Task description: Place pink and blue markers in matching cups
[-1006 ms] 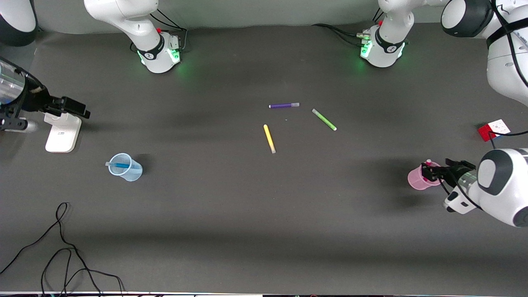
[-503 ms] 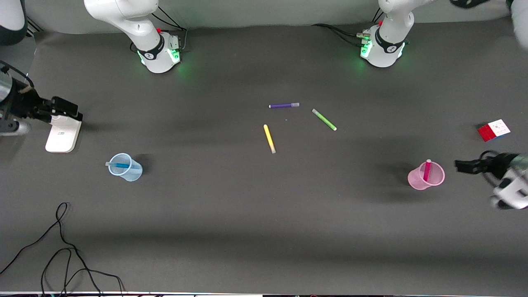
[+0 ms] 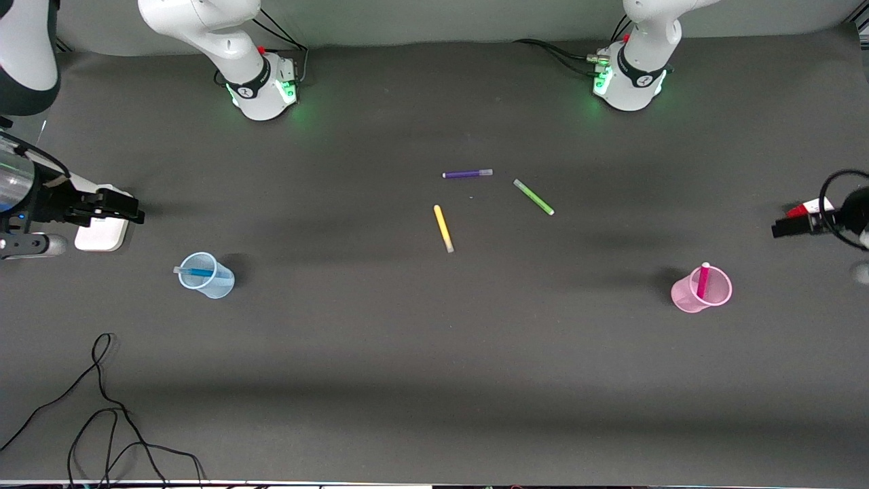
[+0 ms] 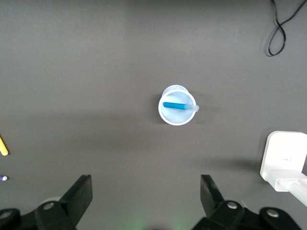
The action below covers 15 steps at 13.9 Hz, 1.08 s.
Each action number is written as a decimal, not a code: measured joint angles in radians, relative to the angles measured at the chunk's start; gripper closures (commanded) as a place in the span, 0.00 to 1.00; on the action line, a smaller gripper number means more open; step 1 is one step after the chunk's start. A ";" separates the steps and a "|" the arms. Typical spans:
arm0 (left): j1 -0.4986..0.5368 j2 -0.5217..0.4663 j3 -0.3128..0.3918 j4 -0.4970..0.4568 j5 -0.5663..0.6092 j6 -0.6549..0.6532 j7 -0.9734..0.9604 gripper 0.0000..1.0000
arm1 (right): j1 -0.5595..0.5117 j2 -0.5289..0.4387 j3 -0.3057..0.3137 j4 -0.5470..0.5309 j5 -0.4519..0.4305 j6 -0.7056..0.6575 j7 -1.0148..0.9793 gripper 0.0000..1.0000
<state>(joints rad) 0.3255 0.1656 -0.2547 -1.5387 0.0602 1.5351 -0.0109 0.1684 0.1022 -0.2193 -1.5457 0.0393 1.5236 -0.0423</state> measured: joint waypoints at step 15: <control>-0.307 -0.122 0.219 -0.056 -0.054 0.015 0.005 0.00 | -0.071 -0.097 0.058 -0.117 0.000 0.025 0.000 0.00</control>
<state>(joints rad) 0.0190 0.0440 -0.0357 -1.5948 0.0058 1.5496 -0.0057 0.0972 0.0055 -0.1611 -1.6626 0.0395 1.5486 -0.0424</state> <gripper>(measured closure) 0.000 0.000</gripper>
